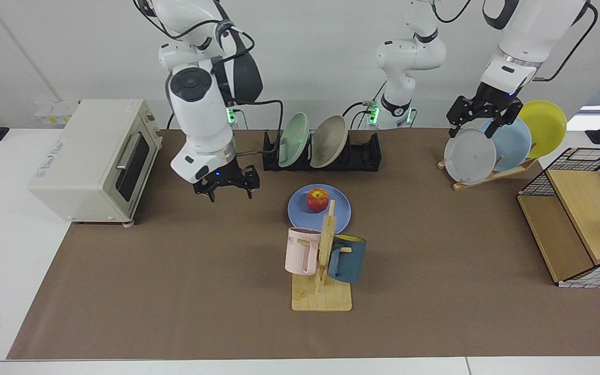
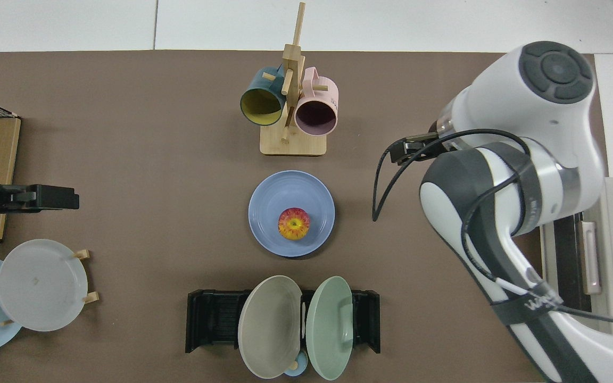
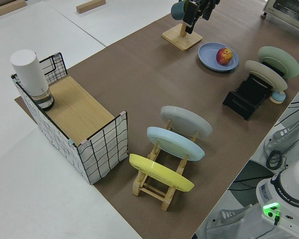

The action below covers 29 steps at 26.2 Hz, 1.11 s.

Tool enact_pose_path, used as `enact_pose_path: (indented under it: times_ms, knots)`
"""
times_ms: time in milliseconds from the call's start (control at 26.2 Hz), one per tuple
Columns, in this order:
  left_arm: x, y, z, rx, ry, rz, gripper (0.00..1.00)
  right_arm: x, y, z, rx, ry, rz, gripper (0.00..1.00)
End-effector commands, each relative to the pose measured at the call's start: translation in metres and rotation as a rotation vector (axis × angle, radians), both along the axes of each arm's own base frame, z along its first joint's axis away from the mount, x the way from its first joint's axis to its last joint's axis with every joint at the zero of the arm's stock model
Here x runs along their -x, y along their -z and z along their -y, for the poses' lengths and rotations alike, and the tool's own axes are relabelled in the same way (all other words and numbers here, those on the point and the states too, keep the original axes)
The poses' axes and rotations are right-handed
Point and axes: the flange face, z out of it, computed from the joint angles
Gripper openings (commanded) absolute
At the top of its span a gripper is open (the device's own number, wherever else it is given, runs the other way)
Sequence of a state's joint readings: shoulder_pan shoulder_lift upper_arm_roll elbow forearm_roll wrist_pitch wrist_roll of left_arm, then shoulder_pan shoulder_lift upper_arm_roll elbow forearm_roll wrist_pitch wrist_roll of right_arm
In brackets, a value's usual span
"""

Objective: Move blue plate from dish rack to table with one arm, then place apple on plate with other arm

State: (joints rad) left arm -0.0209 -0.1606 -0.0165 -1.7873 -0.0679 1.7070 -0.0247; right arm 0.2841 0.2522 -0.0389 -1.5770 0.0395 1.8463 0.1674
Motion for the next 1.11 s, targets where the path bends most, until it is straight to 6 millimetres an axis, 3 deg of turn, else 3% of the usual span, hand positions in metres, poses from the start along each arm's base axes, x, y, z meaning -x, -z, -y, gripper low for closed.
enact_pose_path:
  times_ms: [0, 229, 420, 573, 917, 1069]
  knots:
    - [0.004, -0.006, -0.001, 0.006, 0.000, -0.008, 1.00, 0.022, -0.009, 0.067, 0.010, 0.001, -0.004, 1.00]
    - [0.004, -0.006, -0.001, 0.006, 0.000, -0.008, 1.00, 0.028, -0.033, 0.130, -0.007, 0.051, 0.014, 1.00]
    - [0.004, -0.006, -0.001, 0.006, 0.000, -0.008, 1.00, 0.034, -0.053, 0.157, -0.010, 0.099, 0.037, 1.00]
    - [0.004, -0.006, -0.001, 0.006, 0.000, -0.008, 1.00, 0.033, -0.072, 0.160, 0.001, 0.101, 0.076, 1.00]
    - [0.004, -0.006, -0.001, 0.006, 0.000, -0.008, 1.00, 0.032, -0.084, 0.163, 0.004, 0.104, 0.046, 1.00]
    - [0.004, -0.006, -0.001, 0.006, 0.000, -0.008, 1.00, 0.035, -0.080, 0.162, 0.009, 0.101, 0.017, 1.00]
